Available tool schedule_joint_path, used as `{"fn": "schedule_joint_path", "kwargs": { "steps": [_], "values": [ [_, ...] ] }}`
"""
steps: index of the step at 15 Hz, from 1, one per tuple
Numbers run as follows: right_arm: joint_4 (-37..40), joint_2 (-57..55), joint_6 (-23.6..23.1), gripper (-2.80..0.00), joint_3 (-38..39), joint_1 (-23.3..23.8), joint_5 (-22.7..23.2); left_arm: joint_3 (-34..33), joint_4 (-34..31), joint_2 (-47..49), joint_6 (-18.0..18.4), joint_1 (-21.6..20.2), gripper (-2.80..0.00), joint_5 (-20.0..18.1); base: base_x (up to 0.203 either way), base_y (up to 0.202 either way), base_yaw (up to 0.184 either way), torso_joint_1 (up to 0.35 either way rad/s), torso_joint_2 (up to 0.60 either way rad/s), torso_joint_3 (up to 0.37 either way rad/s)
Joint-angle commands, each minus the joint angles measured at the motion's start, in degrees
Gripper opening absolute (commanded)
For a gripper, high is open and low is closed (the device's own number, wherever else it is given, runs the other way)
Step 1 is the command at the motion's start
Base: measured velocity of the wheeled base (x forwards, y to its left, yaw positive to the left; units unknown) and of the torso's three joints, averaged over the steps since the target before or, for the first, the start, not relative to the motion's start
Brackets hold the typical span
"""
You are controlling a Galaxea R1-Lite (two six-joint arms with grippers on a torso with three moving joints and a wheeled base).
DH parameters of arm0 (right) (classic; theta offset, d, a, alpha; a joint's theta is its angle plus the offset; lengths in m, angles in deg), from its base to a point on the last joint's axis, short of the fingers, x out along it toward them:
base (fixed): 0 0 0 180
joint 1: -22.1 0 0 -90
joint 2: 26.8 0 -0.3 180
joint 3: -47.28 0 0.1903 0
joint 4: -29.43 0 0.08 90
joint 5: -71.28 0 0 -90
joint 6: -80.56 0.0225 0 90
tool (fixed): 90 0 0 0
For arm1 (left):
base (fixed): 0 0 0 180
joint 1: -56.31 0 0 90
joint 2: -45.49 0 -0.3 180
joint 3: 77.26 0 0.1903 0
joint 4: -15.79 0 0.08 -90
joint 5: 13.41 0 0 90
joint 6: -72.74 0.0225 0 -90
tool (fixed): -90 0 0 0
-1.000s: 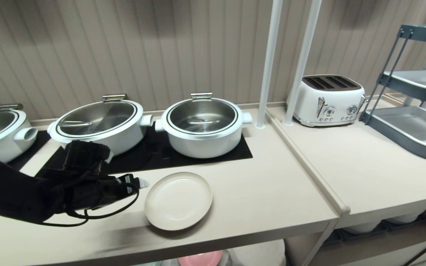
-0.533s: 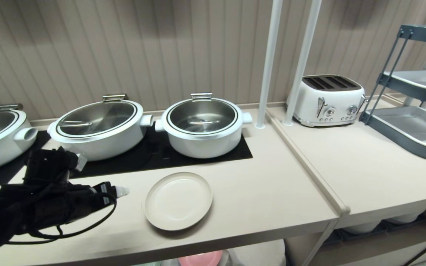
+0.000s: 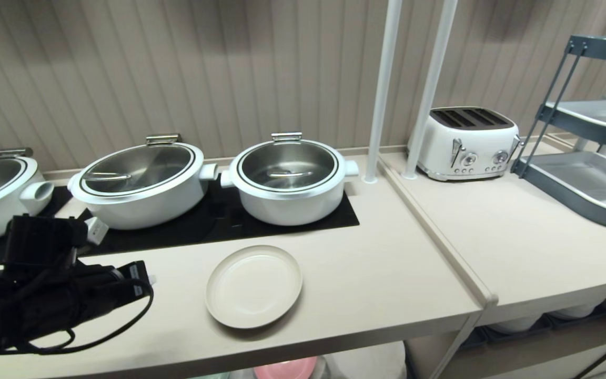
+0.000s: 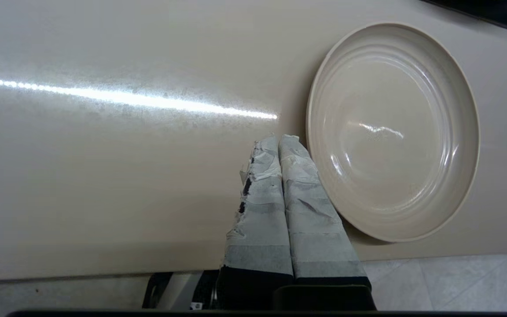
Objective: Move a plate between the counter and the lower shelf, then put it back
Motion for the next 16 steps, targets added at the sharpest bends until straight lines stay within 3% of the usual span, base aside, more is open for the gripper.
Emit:
{"fn": "schedule_joint_path", "kwargs": {
  "steps": [1, 16],
  "values": [
    [0.01, 0.0, 0.0, -2.8, 0.0, -0.01, 0.01, -0.08, 0.11, -0.71, 0.51, -0.02, -2.8, -0.01, 0.0, 0.0, 0.0, 0.0, 0.0, 0.0],
    [-0.07, 0.0, 0.0, -2.8, 0.0, -0.01, 0.01, -1.57, 0.15, -6.06, 3.28, -0.32, -2.8, 0.0, 0.0, 0.0, 0.0, 0.0, 0.0, 0.0]
  ]
}}
